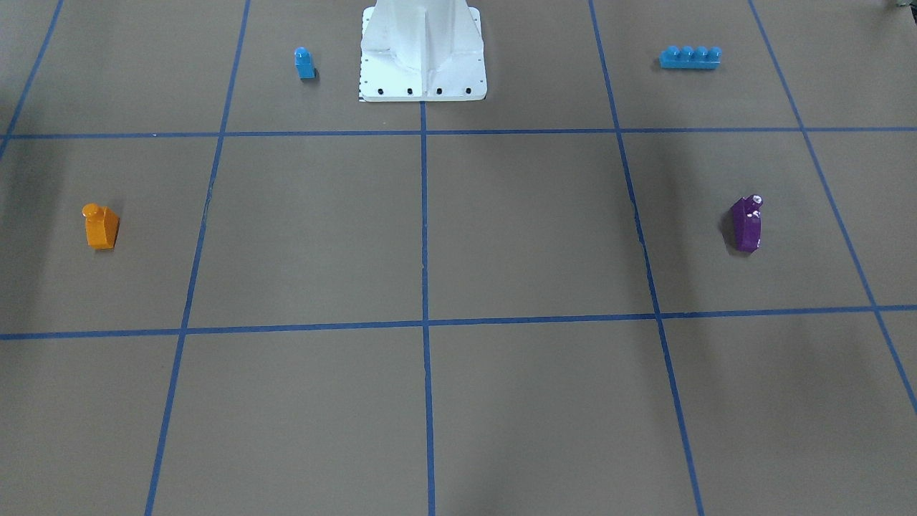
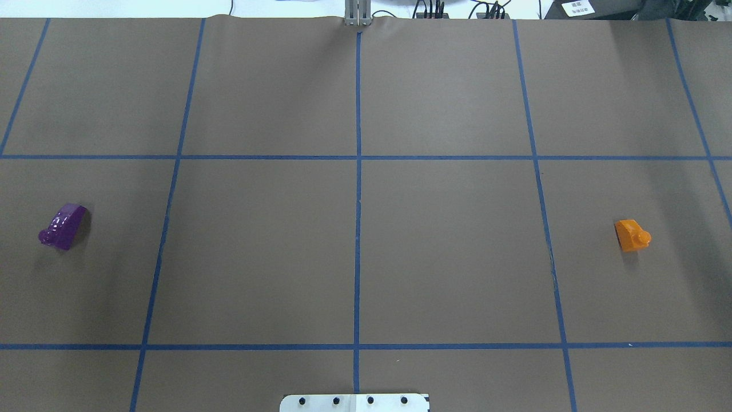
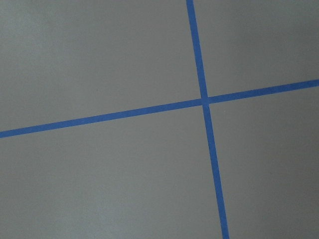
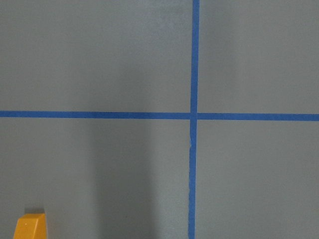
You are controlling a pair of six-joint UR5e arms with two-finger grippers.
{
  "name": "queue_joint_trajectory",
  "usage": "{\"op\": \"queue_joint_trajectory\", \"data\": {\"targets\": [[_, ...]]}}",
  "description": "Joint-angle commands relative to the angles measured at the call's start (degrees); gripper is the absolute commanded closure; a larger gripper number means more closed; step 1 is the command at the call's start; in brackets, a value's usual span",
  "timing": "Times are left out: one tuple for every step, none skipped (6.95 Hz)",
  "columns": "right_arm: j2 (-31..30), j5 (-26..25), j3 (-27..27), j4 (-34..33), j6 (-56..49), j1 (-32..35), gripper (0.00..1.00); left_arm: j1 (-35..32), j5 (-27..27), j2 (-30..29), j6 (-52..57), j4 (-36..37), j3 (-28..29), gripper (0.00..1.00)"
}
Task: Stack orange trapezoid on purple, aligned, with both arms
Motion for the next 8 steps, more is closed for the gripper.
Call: {"op": "queue_joint_trajectory", "data": {"targets": [[0.08,-0.1,0.15,0.04,0.11,0.04,0.0,0.03,-0.02,-0.2,-0.08,0.06,-0.71,0.0],[0.26,-0.1,0.15,0.04,0.55,0.04,0.0,0.11,-0.02,-0.9,-0.16,0.23,-3.59,0.0],[0.44,-0.01,0.41,0.04,0.9,0.04,0.0,1.51,0.33,-1.08,-0.08,-0.29,-6.4,0.0],[0.61,0.08,0.5,0.04,0.91,0.04,0.0,6.22,0.16,-1.52,-1.64,-3.08,-7.82,0.0],[0.7,0.08,0.51,0.04,0.91,0.04,0.0,6.87,-0.54,-1.35,-8.45,-3.89,-11.32,0.0],[0.87,-0.01,0.85,0.04,0.91,0.04,0.0,9.93,-6.89,-1.26,-17.91,-3.98,-12.22,0.0],[1.14,0.08,1.12,0.13,0.91,0.04,0.0,13.44,-7.39,0.57,-27.84,-9.64,-14.06,0.0],[1.31,0.08,1.29,0.04,0.91,-0.31,0.0,18.0,-5.57,6.76,-35.6,-22.14,-13.99,0.0]]}}
